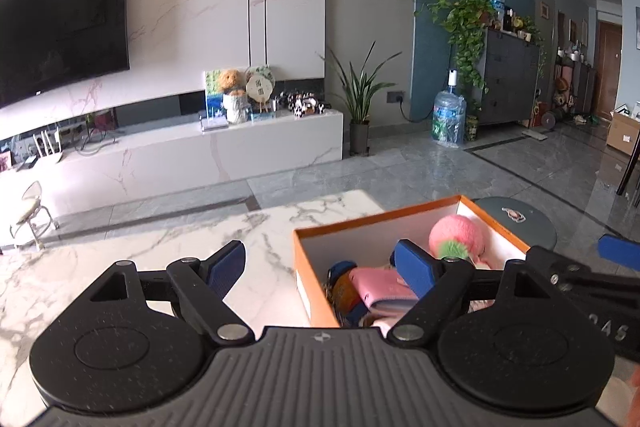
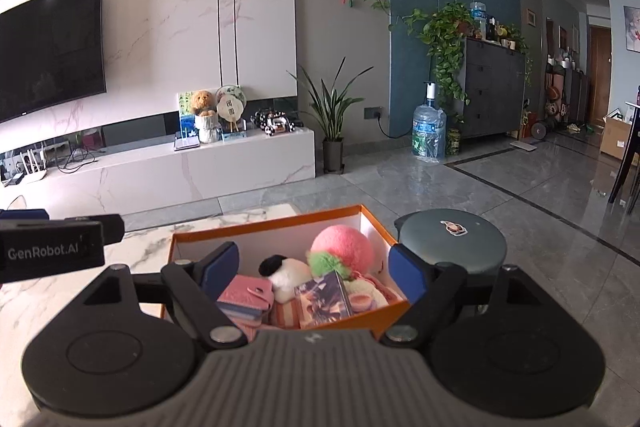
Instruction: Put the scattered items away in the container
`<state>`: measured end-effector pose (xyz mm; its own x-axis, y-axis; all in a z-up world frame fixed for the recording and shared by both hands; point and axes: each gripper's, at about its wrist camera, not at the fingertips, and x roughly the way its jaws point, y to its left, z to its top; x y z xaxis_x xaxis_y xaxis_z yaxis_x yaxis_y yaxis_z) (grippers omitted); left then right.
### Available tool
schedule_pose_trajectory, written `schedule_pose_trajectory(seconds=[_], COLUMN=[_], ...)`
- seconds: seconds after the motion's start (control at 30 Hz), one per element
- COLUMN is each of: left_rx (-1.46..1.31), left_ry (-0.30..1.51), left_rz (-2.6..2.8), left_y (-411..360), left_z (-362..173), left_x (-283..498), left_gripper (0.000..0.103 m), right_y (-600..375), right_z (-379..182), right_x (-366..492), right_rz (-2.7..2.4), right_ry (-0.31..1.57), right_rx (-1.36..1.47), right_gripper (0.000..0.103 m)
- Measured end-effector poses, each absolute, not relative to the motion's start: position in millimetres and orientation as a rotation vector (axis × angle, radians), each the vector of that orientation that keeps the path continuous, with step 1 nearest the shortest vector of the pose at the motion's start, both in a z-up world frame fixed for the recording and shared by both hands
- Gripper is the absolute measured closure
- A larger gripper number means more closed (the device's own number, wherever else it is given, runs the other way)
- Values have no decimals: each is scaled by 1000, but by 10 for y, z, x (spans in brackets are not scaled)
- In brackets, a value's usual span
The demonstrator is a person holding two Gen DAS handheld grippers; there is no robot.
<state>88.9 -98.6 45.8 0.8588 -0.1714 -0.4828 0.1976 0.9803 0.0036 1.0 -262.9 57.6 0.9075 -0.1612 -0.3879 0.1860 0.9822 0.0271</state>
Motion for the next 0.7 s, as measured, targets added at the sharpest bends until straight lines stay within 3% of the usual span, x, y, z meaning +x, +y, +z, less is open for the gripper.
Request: schedule_pose_trajectory(seconds=[0.37,0.7], left_rx=[46,65], left_ry=[727,717], left_rz=[-212,-232], left_y=[-932,-950], left_z=[179,240], left_x=[674,399], left_gripper=[6,6], right_y=[-2585,-2452], right_z=[593,513], right_x=[-355,-494], right_rz=[-211,-190], right_ry=[546,587], right_rx=[32,11], right_gripper=[19,18])
